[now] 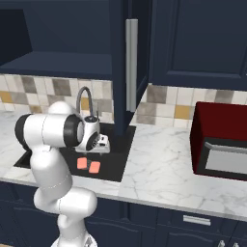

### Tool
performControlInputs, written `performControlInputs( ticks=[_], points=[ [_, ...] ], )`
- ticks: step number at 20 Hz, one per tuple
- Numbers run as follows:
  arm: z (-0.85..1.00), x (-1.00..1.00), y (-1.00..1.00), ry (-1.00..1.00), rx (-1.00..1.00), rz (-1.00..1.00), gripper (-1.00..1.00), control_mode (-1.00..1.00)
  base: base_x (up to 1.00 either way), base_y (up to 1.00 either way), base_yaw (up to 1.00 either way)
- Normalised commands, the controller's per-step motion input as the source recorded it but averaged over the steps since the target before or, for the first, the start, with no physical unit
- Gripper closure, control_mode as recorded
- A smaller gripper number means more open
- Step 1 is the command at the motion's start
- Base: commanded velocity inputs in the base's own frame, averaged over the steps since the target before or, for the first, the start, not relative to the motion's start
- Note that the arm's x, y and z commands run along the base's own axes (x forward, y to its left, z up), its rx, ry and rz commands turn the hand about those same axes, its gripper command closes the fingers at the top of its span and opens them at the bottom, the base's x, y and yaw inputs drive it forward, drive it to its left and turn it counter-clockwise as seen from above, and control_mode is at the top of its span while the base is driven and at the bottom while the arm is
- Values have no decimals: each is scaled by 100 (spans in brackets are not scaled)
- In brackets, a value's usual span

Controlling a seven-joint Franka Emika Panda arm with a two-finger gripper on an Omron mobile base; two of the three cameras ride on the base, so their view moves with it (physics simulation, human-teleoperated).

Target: Pick up the bar soap and bar soap from the sink, and place them back in the cabinet, and close the cabinet doors.

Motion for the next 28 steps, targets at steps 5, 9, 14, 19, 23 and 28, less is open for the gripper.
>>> performControlInputs(
  ticks=[5,9,14,19,23,28],
  points=[
    [-30,10,5,5,0,2,-100,-100,0,0,0],
    [-35,3,3,8,0,3,-100,-100,0,0,0],
    [-33,3,8,6,0,2,-100,-100,0,0,0],
    [-28,7,5,7,0,2,-100,-100,0,0,0],
    [-23,6,0,5,0,2,-100,-100,0,0,0],
    [-16,5,0,4,0,2,-100,-100,0,0,0]
  ],
)
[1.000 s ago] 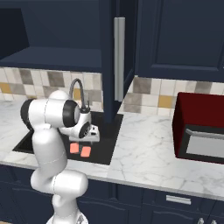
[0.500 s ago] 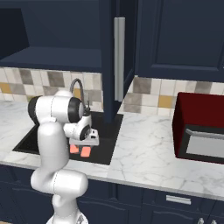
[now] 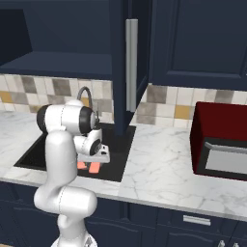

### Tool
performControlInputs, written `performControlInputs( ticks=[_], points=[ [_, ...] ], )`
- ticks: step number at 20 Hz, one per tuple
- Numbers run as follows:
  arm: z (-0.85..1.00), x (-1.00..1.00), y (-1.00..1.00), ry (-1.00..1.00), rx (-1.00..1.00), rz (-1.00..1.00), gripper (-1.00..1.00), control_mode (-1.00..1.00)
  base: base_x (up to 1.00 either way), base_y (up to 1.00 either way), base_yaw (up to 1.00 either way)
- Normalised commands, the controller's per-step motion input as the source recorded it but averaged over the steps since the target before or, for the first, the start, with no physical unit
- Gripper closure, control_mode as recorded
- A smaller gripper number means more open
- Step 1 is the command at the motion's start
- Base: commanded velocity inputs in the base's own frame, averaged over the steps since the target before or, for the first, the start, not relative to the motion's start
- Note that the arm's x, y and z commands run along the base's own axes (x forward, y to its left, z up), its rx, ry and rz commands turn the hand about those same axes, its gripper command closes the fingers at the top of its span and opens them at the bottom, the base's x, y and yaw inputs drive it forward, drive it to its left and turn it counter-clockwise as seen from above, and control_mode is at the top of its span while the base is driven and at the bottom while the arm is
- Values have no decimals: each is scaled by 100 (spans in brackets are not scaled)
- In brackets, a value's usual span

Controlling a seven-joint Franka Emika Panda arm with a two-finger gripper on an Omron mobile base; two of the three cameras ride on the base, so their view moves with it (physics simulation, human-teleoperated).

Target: Pick up the bar soap and bar soap from the sink, and place them back in the cabinet, and close the cabinet doors.

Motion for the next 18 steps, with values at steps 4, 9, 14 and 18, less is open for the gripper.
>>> performControlInputs(
  ticks=[4,9,14,18],
  points=[
    [-13,6,0,4,0,1,-100,-100,0,0,0],
    [-17,3,2,2,0,0,-100,-100,0,0,0],
    [-16,3,4,0,0,0,-100,-100,0,0,0],
    [-5,6,6,0,0,0,-100,-100,0,0,0]
  ],
)
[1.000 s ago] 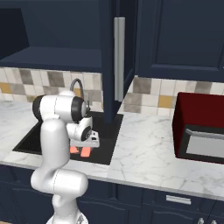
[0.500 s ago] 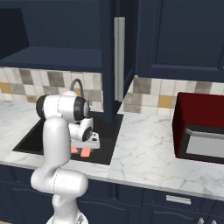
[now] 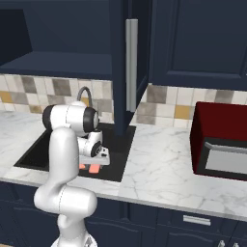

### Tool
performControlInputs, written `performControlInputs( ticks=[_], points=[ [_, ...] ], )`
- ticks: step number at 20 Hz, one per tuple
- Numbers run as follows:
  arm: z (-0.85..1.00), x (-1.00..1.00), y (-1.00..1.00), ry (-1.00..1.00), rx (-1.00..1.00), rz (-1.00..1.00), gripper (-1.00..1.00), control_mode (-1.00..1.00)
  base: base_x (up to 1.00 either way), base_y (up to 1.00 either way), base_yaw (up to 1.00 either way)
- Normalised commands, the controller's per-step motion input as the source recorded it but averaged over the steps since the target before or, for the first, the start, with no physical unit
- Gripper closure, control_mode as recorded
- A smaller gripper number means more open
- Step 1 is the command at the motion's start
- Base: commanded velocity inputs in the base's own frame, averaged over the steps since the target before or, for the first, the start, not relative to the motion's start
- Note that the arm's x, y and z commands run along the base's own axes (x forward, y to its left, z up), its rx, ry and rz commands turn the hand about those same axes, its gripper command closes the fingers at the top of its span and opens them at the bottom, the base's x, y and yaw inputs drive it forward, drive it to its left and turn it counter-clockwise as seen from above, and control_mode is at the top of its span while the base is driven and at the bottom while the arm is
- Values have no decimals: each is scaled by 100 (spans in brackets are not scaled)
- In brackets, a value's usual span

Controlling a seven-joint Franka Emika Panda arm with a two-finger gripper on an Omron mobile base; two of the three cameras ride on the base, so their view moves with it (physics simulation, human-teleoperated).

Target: Pick up the bar soap and bar soap from the sink, and place them back in the cabinet, and close the cabinet doors.

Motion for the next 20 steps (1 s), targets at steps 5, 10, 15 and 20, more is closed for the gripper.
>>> performControlInputs(
  ticks=[5,10,15,20],
  points=[
    [-1,8,1,0,0,0,-100,-100,0,0,0],
    [-9,4,3,0,0,0,-100,-100,0,0,0],
    [-18,5,4,0,0,0,-100,-100,0,0,0],
    [-15,7,3,0,0,0,-100,-100,0,0,0]
  ],
)
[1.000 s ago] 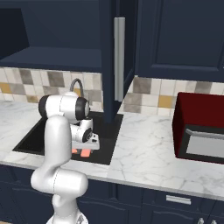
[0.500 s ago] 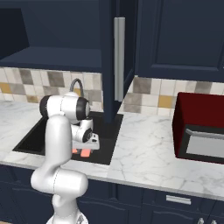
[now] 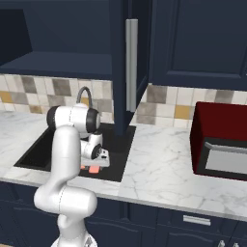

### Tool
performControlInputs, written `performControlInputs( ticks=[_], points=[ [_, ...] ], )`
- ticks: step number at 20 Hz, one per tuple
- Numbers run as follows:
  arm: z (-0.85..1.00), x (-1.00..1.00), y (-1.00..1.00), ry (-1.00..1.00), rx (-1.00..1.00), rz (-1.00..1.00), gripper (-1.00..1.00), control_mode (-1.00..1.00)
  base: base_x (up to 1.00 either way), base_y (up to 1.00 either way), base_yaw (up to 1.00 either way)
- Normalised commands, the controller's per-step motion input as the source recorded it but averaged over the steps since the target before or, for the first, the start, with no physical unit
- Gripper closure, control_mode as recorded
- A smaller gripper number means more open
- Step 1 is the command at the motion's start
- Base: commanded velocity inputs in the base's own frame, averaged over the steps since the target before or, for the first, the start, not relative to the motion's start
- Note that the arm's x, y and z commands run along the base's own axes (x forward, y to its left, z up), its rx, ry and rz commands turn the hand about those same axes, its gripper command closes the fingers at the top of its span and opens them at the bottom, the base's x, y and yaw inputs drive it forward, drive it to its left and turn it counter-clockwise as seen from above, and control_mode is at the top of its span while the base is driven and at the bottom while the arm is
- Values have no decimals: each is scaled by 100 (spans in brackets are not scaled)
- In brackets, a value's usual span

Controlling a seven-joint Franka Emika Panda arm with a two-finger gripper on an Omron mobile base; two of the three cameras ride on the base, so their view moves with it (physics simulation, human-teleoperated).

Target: Pick up the bar soap and bar soap from the sink, and place them back in the cabinet, and close the cabinet doors.

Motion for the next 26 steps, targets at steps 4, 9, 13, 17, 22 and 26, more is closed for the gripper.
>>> performControlInputs(
  ticks=[4,9,13,17,22,26],
  points=[
    [-12,8,2,0,0,0,-100,-100,0,0,0],
    [-16,6,3,0,0,0,100,-100,0,0,0],
    [-5,3,1,0,0,0,100,-100,0,0,0],
    [0,0,0,0,0,0,100,-100,0,0,0],
    [4,0,0,0,0,0,100,-100,0,0,0],
    [46,0,0,-7,0,0,100,-100,0,0,0]
  ],
)
